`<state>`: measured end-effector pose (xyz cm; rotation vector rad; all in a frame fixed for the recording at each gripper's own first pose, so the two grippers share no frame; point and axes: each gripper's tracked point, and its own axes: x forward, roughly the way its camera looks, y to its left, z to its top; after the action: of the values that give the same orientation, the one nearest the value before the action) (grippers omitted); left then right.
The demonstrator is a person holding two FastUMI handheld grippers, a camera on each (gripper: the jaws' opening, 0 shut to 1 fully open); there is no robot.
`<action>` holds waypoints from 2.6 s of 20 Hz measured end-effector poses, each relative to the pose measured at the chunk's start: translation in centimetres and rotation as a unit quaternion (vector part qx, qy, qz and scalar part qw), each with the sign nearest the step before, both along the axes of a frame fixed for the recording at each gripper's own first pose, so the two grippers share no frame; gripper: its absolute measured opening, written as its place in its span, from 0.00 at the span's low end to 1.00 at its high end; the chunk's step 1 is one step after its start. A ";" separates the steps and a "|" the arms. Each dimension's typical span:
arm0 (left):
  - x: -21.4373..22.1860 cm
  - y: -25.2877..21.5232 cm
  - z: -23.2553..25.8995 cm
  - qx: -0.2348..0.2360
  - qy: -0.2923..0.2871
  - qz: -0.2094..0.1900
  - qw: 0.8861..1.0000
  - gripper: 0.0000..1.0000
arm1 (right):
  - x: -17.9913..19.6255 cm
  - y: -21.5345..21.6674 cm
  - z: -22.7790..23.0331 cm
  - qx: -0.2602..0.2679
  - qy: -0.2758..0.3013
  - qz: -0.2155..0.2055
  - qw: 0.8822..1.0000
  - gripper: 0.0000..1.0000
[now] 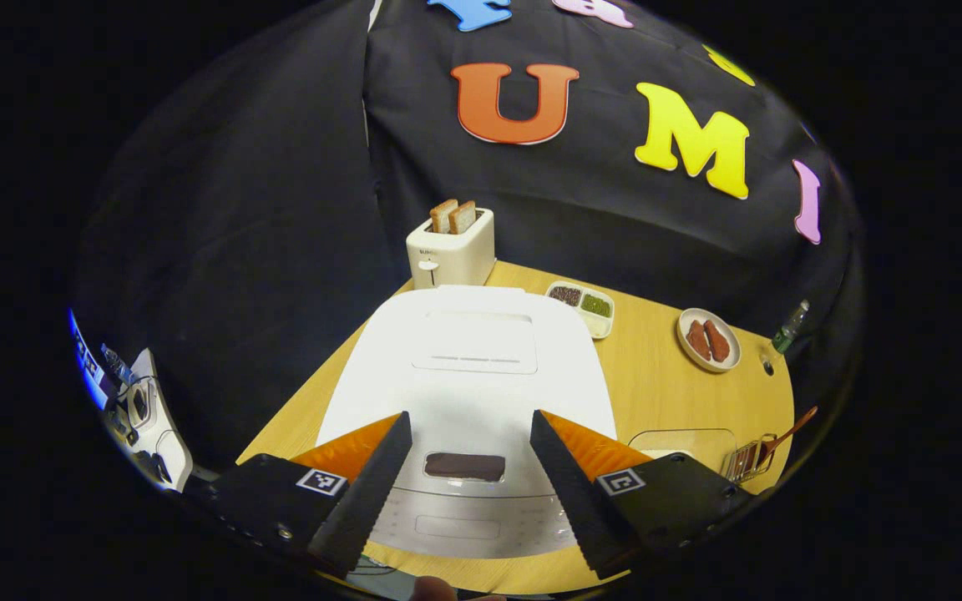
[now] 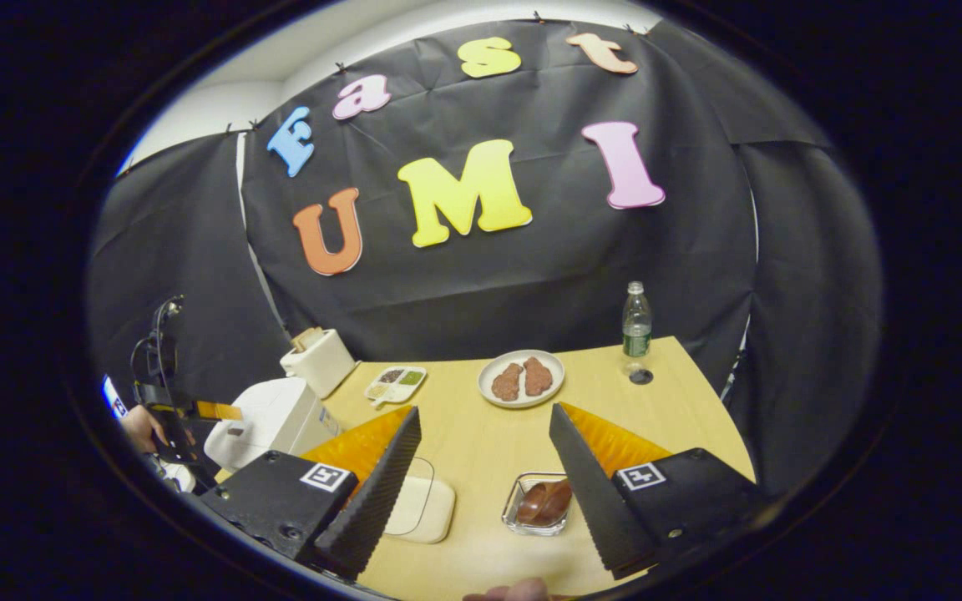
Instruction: Close the left gripper, press the button to open the rice cooker; take a wooden spoon from the chopstick holder with the right hand, scoop a spoonful of rice and pour it into the rice cooker, then put the wooden spoon back into the chopstick holder.
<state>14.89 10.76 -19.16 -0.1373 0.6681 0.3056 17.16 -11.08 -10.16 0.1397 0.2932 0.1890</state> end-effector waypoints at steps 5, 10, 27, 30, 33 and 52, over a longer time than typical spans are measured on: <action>-2.3 -1.7 7.5 0.011 -0.090 -0.011 0.996 0.93 | -3.8 1.2 2.0 -0.017 -0.037 -0.001 0.999 1.00; -8.7 -4.8 17.0 0.041 -0.212 -0.056 0.975 0.93 | -11.3 2.3 6.4 -0.033 -0.097 -0.027 0.994 1.00; -23.8 -16.1 23.7 0.047 -0.359 -0.157 0.919 0.92 | -29.3 6.0 11.5 -0.072 -0.194 -0.080 0.975 0.99; -24.3 -16.4 23.5 0.056 -0.371 -0.154 0.914 0.93 | -29.6 5.9 10.7 -0.065 -0.186 -0.081 0.977 0.99; -24.6 -17.4 23.4 0.055 -0.377 -0.161 0.910 0.93 | -29.1 5.4 10.6 -0.062 -0.185 -0.082 0.977 1.00; -26.2 -16.6 22.7 0.071 -0.380 -0.161 0.908 0.93 | -29.5 5.1 9.2 -0.054 -0.171 -0.084 0.980 1.00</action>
<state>-11.31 -5.85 3.59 0.0020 -0.1138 -0.0334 -12.35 -5.98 -0.99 0.0222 -0.0511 0.0260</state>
